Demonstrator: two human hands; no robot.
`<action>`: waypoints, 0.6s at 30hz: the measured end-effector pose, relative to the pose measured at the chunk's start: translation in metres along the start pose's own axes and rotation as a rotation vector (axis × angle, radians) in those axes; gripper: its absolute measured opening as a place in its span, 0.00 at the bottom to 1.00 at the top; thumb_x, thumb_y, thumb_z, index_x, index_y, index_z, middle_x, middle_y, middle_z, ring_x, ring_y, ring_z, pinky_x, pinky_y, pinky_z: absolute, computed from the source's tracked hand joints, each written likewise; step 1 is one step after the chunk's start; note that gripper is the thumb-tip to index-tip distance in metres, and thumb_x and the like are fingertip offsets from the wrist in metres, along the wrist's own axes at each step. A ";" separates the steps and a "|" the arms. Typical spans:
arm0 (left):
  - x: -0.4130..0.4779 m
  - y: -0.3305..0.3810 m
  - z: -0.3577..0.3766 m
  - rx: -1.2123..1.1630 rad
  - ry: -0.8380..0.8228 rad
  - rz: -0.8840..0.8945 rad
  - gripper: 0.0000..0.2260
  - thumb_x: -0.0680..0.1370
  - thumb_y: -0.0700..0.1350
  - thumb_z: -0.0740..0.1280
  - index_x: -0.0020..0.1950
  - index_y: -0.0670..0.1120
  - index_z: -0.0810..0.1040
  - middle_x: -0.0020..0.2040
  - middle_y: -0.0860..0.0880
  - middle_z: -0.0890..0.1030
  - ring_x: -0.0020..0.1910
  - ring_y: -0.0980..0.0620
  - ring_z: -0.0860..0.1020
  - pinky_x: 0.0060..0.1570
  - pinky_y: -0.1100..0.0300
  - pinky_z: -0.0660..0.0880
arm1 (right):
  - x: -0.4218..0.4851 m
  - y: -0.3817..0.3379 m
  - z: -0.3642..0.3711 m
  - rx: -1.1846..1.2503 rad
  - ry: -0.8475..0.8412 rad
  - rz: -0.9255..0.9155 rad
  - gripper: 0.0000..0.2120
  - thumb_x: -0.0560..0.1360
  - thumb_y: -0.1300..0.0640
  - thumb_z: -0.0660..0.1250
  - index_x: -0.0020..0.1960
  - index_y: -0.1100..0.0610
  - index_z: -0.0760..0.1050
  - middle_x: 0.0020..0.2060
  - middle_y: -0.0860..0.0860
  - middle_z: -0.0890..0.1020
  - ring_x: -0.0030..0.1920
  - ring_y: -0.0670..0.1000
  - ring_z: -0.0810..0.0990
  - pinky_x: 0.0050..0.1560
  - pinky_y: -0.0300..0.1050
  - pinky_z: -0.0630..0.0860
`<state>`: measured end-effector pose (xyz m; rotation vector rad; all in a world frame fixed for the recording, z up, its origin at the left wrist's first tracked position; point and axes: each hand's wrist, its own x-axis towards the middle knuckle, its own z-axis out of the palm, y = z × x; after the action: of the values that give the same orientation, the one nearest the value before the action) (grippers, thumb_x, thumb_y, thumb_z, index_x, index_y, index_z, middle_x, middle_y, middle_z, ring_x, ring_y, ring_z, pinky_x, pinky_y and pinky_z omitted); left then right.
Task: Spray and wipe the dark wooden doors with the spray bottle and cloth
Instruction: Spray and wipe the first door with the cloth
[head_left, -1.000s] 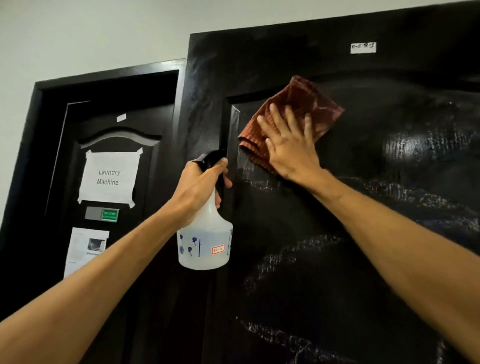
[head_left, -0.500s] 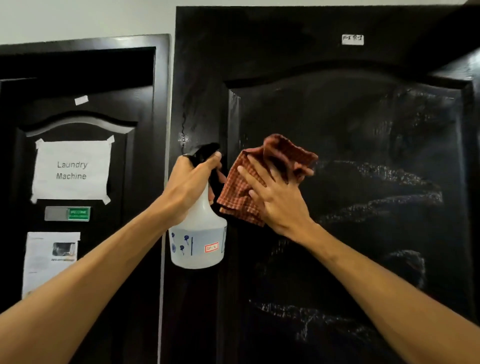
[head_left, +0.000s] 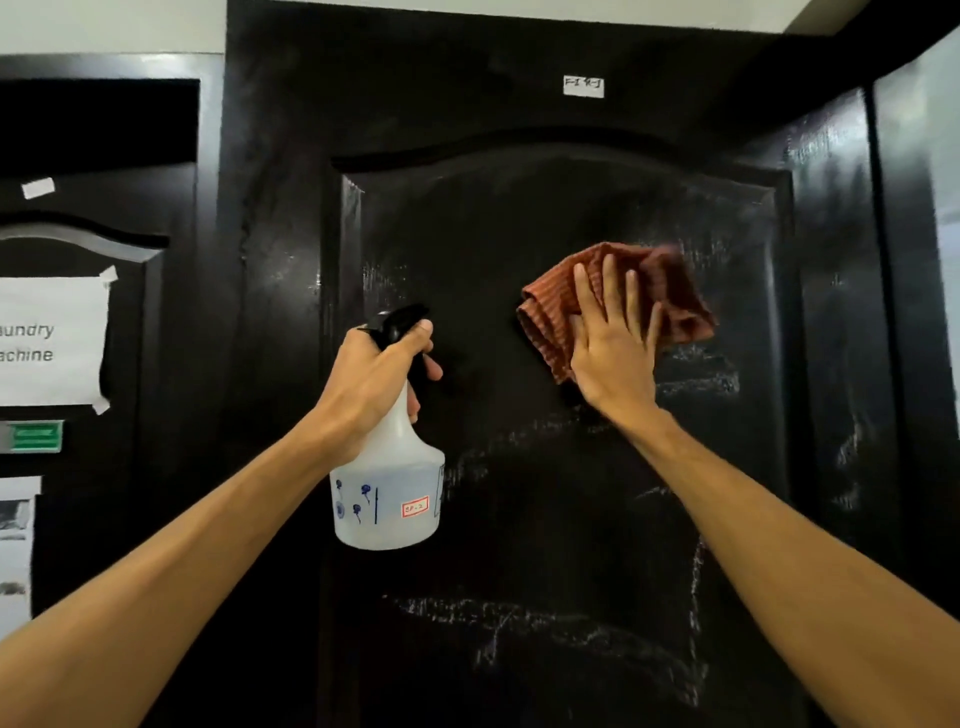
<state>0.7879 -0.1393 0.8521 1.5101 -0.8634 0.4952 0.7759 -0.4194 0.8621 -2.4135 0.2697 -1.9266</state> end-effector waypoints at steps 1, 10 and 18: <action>0.000 0.001 0.010 0.005 0.004 -0.004 0.13 0.85 0.51 0.64 0.51 0.43 0.80 0.43 0.44 0.87 0.24 0.49 0.76 0.31 0.55 0.76 | -0.011 0.004 0.001 -0.010 0.013 -0.009 0.32 0.80 0.46 0.44 0.84 0.45 0.46 0.84 0.48 0.44 0.83 0.56 0.41 0.79 0.71 0.44; -0.005 0.012 0.101 0.011 -0.036 -0.003 0.14 0.85 0.52 0.64 0.52 0.43 0.81 0.44 0.45 0.87 0.24 0.50 0.76 0.34 0.53 0.79 | -0.013 0.103 -0.017 0.037 0.035 0.069 0.29 0.84 0.47 0.49 0.84 0.43 0.46 0.84 0.49 0.47 0.83 0.55 0.44 0.79 0.70 0.47; 0.000 0.023 0.158 -0.001 -0.055 -0.016 0.14 0.85 0.51 0.64 0.52 0.42 0.81 0.44 0.44 0.87 0.24 0.49 0.75 0.31 0.54 0.77 | -0.032 0.155 -0.020 0.018 -0.012 -0.091 0.28 0.86 0.46 0.52 0.84 0.40 0.46 0.83 0.48 0.55 0.81 0.57 0.57 0.78 0.63 0.58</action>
<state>0.7423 -0.2918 0.8445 1.5346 -0.8932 0.4427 0.7328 -0.5649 0.8140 -2.4661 0.1443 -1.9409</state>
